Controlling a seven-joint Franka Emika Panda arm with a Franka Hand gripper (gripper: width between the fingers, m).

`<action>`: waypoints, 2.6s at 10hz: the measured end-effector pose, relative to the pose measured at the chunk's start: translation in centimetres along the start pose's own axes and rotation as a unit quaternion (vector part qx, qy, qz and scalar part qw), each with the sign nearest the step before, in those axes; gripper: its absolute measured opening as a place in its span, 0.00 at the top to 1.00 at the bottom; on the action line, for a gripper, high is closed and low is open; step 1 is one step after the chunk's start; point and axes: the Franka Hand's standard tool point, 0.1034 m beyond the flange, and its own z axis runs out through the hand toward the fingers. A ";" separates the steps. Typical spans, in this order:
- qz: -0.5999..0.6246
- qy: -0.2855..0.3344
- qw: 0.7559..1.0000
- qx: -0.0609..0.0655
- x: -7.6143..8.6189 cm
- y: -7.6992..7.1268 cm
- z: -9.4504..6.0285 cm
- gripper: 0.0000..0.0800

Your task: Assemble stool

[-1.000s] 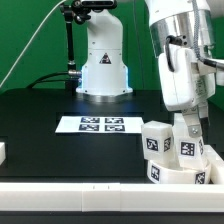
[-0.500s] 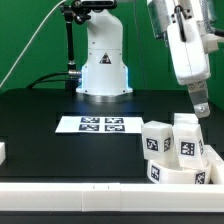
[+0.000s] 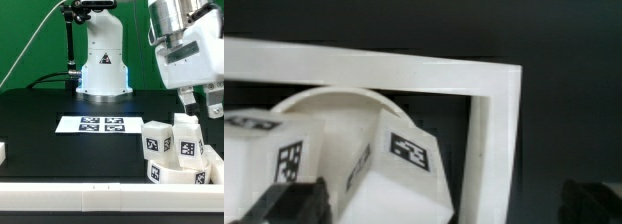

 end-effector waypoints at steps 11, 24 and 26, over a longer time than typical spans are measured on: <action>-0.576 0.020 0.816 -0.045 0.7 -0.6 -0.4 0.19; -0.860 -0.007 0.502 -0.092 1.4 0.7 1.7 0.19; -0.859 -0.011 0.503 -0.095 1.6 1.1 2.4 0.19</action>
Offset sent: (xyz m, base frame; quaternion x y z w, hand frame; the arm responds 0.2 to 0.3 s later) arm 0.0000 0.0000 0.0000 0.0000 0.0000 -0.1938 0.9810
